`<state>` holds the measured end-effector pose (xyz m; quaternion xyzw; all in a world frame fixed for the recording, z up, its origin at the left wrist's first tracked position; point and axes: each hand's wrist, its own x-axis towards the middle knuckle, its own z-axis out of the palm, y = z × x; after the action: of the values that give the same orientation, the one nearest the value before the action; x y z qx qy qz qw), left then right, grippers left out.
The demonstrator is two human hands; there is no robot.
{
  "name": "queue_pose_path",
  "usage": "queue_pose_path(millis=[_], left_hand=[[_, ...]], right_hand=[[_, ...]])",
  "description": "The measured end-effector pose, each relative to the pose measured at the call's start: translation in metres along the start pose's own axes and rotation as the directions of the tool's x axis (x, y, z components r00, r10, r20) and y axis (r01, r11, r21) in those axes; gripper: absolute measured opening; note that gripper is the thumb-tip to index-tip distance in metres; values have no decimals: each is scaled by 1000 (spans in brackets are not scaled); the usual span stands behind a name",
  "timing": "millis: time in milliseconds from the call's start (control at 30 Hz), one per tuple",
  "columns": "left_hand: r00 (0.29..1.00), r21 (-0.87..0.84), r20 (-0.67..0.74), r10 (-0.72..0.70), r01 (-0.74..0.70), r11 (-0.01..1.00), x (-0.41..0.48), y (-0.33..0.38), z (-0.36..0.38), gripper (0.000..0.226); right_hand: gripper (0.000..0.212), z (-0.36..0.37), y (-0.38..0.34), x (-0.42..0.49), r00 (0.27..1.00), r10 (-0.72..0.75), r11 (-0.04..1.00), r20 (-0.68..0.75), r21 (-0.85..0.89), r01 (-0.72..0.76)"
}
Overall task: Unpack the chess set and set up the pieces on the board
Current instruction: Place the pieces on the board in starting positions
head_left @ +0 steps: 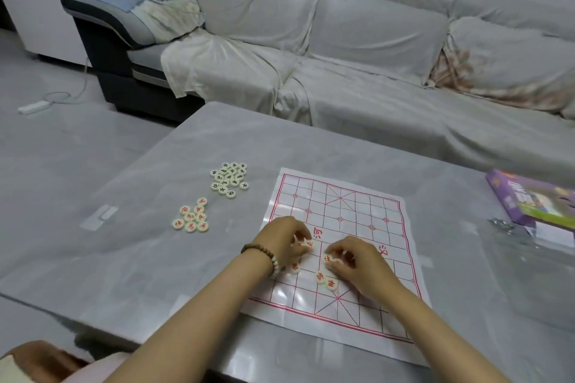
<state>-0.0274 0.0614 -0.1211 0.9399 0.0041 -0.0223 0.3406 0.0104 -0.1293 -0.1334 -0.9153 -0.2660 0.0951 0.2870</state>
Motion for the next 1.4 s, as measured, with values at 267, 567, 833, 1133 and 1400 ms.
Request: queue_pose_path(millis=[267, 567, 833, 1133, 1400], left_hand=[[998, -12, 14, -60, 60, 998, -4, -19, -17, 33], [908, 39, -355, -225, 254, 966, -52, -112, -84, 46], [949, 89, -253, -190, 219, 972, -91, -154, -75, 60], [930, -46, -327, -170, 164, 985, -96, -163, -81, 40], [953, -28, -283, -109, 105, 994, -95, -148, -77, 30]], right_hand=[[25, -4, -11, 7, 1000, -26, 995, 12, -95, 27], [44, 53, -99, 61, 966, -241, 970, 93, -2, 242], [78, 101, -153, 103, 921, -303, 947, 243, -31, 320], [50, 118, -151, 110, 888, -371, 913, 270, -66, 402], [33, 110, -126, 83, 901, -410, 911, 142, 24, 411]])
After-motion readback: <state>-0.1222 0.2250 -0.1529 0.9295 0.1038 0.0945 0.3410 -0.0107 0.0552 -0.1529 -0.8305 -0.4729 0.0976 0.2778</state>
